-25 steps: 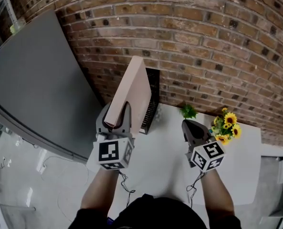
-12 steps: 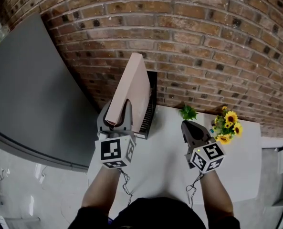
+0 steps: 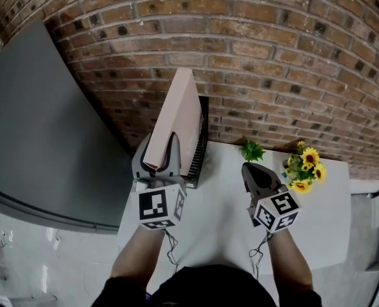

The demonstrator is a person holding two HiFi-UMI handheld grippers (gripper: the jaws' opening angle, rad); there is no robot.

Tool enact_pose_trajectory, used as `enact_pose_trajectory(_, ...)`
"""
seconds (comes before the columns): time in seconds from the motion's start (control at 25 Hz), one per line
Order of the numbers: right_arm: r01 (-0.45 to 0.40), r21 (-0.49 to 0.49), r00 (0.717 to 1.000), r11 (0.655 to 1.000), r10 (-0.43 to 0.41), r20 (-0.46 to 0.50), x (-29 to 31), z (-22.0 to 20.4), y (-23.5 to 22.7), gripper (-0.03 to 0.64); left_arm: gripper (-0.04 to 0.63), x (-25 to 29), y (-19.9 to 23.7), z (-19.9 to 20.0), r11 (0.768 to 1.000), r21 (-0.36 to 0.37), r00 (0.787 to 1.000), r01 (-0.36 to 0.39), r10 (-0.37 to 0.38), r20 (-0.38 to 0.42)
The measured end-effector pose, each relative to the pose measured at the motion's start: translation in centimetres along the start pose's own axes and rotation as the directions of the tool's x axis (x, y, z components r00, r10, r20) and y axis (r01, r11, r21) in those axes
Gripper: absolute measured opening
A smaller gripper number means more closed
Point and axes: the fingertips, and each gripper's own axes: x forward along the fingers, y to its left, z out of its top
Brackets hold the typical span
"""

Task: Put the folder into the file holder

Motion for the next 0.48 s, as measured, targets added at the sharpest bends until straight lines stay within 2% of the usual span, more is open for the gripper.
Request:
enact_pose_trajectory(0.12, 0.005, 0.005, 1.000, 1.000, -0.005, 0.000, 0.2, -0.2, -0.3, 0.003, 0.175, 0.3, 0.0, 0.0, 1.000, -0.026, 1.000, -0.014, 0.014, -0.014)
enact_pose_trajectory(0.28, 0.006, 0.007, 1.000, 1.000, -0.006, -0.002, 0.1, -0.2, -0.5, 0.003, 0.175, 0.7, -0.1, -1.6, 1.000, 0.012, 0.998, -0.028, 0.029, -0.048)
enact_pose_trajectory(0.48, 0.012, 0.010, 1.000, 1.000, -0.012, -0.004, 0.0, -0.2, -0.9, 0.003, 0.175, 1.1, -0.4, -3.2, 1.000, -0.002, 0.997, -0.024, 0.024, -0.074)
